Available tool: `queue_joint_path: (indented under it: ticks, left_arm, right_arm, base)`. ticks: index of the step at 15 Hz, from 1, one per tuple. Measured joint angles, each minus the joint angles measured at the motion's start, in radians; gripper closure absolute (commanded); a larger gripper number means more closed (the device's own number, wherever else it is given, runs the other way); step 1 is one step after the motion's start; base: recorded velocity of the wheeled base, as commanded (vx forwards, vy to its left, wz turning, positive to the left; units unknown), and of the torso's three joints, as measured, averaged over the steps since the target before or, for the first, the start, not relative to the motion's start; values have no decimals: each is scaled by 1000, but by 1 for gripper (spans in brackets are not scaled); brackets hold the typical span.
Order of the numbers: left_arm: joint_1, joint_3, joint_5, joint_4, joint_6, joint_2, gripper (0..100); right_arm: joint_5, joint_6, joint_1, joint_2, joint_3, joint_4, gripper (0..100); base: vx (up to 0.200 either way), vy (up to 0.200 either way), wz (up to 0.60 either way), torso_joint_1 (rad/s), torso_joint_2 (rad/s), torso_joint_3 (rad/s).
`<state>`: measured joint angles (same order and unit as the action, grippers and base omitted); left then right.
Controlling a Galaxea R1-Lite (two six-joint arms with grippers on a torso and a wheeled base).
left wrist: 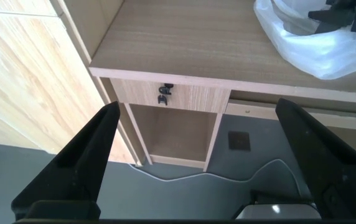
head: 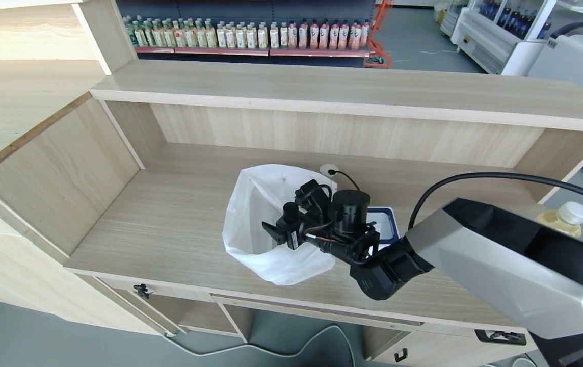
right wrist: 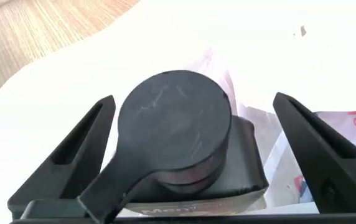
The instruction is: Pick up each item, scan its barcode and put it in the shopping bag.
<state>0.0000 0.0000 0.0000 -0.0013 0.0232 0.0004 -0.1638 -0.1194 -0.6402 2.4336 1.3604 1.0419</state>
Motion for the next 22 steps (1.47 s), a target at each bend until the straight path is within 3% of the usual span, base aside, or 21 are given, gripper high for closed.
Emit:
queue_joint_path:
  ticks: [7,13,16,22]
  left_arm:
    - [0,0,0,1,-9,0,0]
    - [0,0,0,1,-18,0,0]
    - [0,0,0,1,-20,0,0]
    - [0,0,0,1,-20,0,0]
  right_arm:
    - [4,87,23,-131,32,-35,0]
    - [8,127,156,-262,-61,-100,0]
    - [88,170,219,-391,-124,-222,0]
    - [283,187,280,-802,-378,-666,0]
  base:
    - [0,0,0,0,0,0]
    - [0,0,0,0,0,0]
    - [0,0,0,0,0,0]
    - [0,0,0,0,0,0]
